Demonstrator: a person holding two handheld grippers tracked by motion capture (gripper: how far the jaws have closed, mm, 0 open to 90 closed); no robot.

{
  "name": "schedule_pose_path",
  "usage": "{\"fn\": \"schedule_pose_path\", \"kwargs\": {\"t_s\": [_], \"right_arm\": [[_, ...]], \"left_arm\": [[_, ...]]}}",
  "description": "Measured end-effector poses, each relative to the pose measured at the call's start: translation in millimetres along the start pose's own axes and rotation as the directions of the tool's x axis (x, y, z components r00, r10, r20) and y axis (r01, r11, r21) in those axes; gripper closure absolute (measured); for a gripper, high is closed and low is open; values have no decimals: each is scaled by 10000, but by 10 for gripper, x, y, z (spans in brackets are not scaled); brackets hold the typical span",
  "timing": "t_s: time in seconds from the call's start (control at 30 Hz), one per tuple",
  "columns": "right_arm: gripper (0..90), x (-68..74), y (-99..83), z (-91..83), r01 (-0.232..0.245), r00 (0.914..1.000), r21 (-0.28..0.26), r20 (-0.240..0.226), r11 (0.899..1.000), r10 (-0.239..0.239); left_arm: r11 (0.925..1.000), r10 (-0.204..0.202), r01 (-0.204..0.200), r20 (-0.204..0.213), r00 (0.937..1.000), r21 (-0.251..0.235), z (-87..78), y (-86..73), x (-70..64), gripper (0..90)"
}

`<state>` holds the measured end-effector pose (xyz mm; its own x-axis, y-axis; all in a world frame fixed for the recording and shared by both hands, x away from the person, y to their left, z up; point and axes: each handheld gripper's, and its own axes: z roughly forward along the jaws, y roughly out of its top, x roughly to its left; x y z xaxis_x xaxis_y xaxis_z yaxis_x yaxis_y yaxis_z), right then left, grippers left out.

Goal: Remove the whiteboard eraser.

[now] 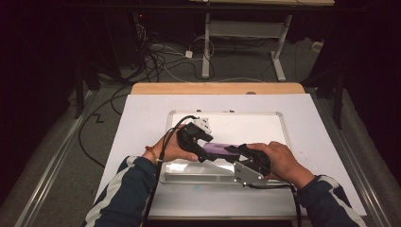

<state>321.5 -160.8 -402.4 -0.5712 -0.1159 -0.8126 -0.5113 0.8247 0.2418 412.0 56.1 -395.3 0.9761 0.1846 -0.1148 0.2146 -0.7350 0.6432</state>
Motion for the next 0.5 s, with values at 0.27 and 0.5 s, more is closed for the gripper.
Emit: {"fn": "schedule_pose_path", "kwargs": {"t_s": [0.27, 0.5], "right_arm": [[636, 97, 80, 16, 1958, 9788, 117, 588, 9806, -1961], [636, 125, 77, 30, 2278, 9688, 157, 971, 9736, -2282]], "left_arm": [[9981, 189, -234, 786, 9967, 569, 34, 43, 50, 248], [9936, 661, -726, 756, 9949, 862, 26, 114, 66, 264]]}}
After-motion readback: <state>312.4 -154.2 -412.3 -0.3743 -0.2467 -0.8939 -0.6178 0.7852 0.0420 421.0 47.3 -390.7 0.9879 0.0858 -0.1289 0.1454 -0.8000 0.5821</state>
